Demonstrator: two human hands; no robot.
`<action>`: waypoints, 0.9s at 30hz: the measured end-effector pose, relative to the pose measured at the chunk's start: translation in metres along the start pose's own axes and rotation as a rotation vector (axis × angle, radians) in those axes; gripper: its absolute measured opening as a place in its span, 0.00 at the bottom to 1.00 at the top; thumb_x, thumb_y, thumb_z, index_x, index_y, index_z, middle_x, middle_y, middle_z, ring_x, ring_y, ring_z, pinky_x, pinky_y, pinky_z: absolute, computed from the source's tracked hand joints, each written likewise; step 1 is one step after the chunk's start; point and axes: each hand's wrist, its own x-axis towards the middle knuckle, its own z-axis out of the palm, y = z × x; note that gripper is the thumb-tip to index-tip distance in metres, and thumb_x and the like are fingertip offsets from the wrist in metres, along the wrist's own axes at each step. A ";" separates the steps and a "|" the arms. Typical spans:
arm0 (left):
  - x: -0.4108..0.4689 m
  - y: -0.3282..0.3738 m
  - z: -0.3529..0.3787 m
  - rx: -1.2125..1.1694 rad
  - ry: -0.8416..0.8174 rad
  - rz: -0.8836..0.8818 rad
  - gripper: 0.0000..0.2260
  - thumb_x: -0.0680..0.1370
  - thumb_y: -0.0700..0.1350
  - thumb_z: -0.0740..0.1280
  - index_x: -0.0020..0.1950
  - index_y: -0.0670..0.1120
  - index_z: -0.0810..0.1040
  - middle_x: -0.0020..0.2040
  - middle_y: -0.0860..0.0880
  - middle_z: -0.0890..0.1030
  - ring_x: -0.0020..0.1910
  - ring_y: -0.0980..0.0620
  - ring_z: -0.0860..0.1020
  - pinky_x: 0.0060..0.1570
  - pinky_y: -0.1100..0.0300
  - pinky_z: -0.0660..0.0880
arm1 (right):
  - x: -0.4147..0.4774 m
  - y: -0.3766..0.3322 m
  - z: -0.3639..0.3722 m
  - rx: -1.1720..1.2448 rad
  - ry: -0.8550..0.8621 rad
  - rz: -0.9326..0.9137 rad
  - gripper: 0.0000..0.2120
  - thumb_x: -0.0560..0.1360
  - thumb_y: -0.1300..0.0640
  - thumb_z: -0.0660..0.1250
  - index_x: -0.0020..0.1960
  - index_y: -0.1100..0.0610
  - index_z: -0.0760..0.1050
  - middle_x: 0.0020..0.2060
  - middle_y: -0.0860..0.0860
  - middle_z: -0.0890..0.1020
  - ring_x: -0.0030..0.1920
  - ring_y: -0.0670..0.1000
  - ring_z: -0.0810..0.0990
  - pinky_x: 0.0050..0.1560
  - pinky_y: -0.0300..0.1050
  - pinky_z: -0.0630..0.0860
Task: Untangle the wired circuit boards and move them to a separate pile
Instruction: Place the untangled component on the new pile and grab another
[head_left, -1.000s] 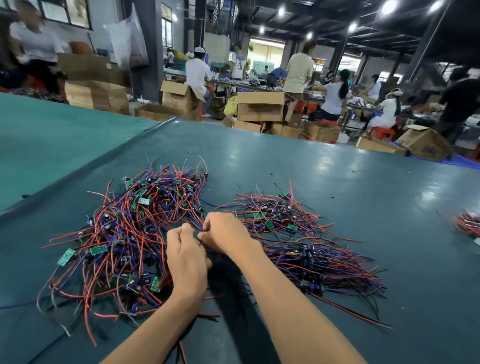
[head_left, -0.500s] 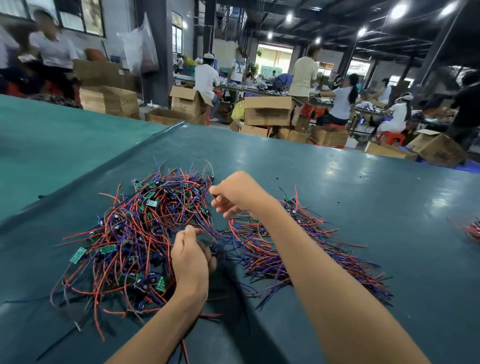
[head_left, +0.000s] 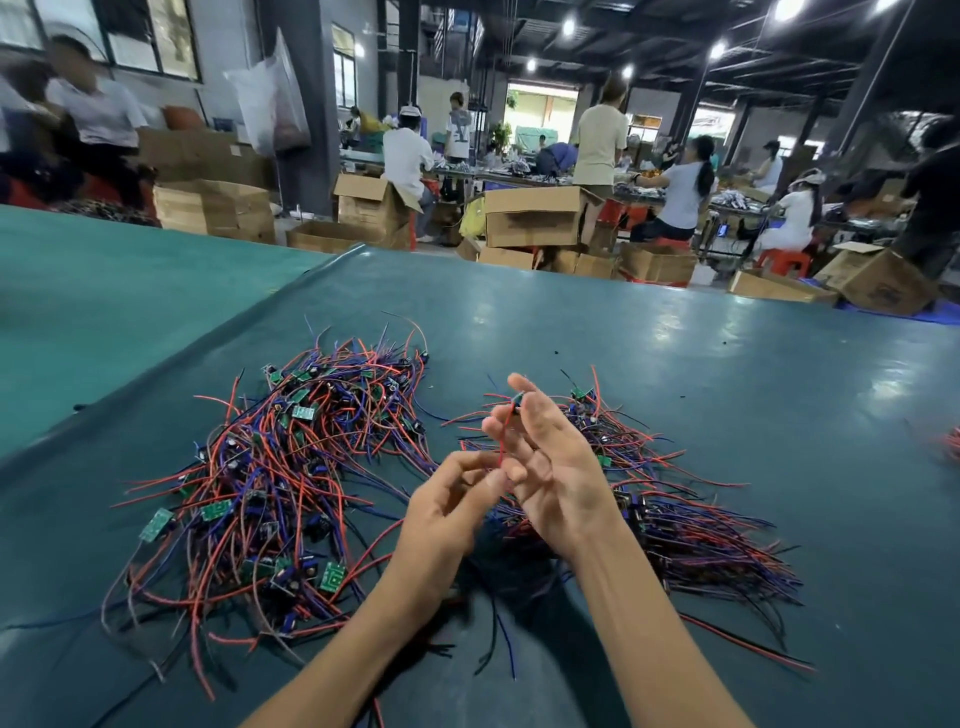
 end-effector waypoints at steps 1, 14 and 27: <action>-0.001 -0.001 0.000 0.042 -0.028 -0.006 0.09 0.74 0.53 0.72 0.52 0.52 0.82 0.34 0.58 0.74 0.29 0.61 0.68 0.29 0.72 0.64 | -0.001 0.002 -0.003 0.051 0.016 -0.015 0.13 0.72 0.56 0.70 0.55 0.57 0.79 0.42 0.54 0.84 0.43 0.50 0.86 0.25 0.35 0.73; 0.009 -0.013 -0.003 0.023 0.176 -0.130 0.04 0.84 0.41 0.63 0.50 0.43 0.73 0.38 0.46 0.77 0.25 0.53 0.66 0.23 0.68 0.63 | 0.005 -0.046 -0.027 -0.269 0.368 -0.328 0.06 0.72 0.63 0.76 0.46 0.59 0.80 0.35 0.54 0.81 0.33 0.50 0.81 0.23 0.41 0.72; 0.010 -0.021 -0.006 0.229 0.108 -0.170 0.07 0.81 0.42 0.67 0.46 0.54 0.80 0.32 0.52 0.78 0.28 0.56 0.70 0.30 0.64 0.66 | 0.073 -0.061 -0.085 -0.163 0.583 -0.007 0.10 0.77 0.71 0.65 0.57 0.72 0.74 0.56 0.68 0.78 0.51 0.63 0.82 0.45 0.49 0.83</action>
